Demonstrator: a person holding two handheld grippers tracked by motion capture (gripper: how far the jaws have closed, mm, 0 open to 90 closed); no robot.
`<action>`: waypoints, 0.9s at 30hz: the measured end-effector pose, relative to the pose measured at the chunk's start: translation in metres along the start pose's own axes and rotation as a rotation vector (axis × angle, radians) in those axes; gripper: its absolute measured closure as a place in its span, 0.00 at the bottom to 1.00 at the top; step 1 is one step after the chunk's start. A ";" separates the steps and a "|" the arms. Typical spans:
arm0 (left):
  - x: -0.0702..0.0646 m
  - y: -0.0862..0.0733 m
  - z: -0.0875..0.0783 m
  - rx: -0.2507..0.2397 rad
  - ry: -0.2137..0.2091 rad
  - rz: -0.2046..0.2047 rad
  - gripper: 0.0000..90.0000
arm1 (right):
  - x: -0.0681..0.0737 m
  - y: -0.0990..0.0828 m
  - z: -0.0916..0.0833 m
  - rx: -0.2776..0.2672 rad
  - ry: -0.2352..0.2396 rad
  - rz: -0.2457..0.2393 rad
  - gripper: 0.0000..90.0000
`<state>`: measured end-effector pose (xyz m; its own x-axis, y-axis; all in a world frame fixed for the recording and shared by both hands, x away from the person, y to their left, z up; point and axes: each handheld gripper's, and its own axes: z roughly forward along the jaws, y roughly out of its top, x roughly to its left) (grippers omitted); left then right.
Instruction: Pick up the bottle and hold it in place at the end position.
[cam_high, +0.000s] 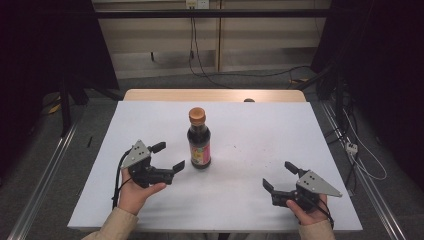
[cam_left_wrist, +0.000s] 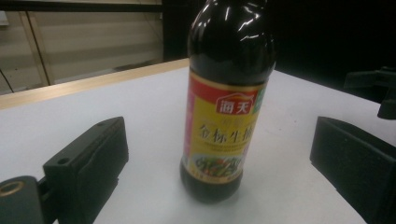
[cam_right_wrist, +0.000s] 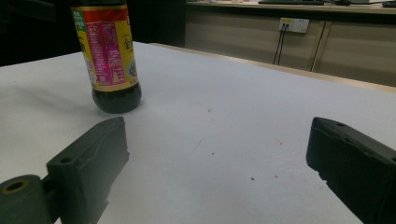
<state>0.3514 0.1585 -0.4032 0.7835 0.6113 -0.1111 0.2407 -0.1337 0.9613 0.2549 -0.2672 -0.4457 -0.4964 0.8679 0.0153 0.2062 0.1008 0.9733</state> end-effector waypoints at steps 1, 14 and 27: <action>-0.001 0.001 0.004 0.004 0.002 -0.005 0.05 | 0.000 0.000 0.000 -0.001 -0.001 -0.001 0.06; -0.007 0.009 0.041 0.009 -0.013 0.004 0.12 | -0.001 0.000 0.000 -0.003 -0.004 0.013 0.06; -0.010 0.013 0.058 0.010 -0.006 0.015 0.15 | -0.001 0.000 -0.001 -0.009 -0.013 0.017 0.07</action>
<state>0.3800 0.1056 -0.4041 0.7905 0.6044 -0.0985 0.2348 -0.1506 0.9603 0.2548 -0.2689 -0.4456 -0.4820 0.8757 0.0293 0.2074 0.0815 0.9748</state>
